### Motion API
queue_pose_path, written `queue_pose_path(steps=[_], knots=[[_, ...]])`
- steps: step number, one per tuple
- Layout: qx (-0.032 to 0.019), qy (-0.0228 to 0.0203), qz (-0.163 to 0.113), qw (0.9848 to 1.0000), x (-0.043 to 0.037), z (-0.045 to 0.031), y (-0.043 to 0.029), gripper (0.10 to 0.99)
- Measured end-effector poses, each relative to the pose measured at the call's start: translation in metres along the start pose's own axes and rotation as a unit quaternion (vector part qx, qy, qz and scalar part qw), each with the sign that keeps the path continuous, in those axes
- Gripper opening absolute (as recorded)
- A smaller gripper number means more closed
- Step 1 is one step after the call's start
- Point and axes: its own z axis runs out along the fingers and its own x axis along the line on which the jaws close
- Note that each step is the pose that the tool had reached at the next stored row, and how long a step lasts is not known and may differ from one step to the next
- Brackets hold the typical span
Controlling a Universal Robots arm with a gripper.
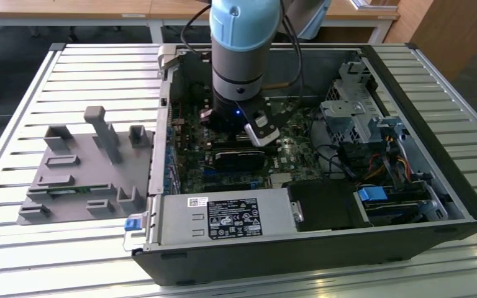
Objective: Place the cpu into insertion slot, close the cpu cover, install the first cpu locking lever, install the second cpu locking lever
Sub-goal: 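Install the second cpu locking lever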
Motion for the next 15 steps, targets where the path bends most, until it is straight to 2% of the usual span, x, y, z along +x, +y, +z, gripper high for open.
queue_pose_path(steps=[2, 8, 12, 13, 15], knots=[[-0.0018, 0.0001, 0.0, 1.0, 0.0004, 0.0017, -0.0004, 0.106], [-0.0168, 0.0002, 0.0, 0.9999, 0.0016, 0.0055, -0.0013, 0.106], [-0.0235, 0.0003, 0.0, 0.9997, 0.0034, 0.0088, -0.0021, 0.106], [-0.0324, 0.0004, 0.0, 0.9995, 0.0085, 0.0127, -0.003, 0.106], [-0.0327, 0.0003, 0.0, 0.9995, 0.0087, 0.0128, -0.003, 0.106]])
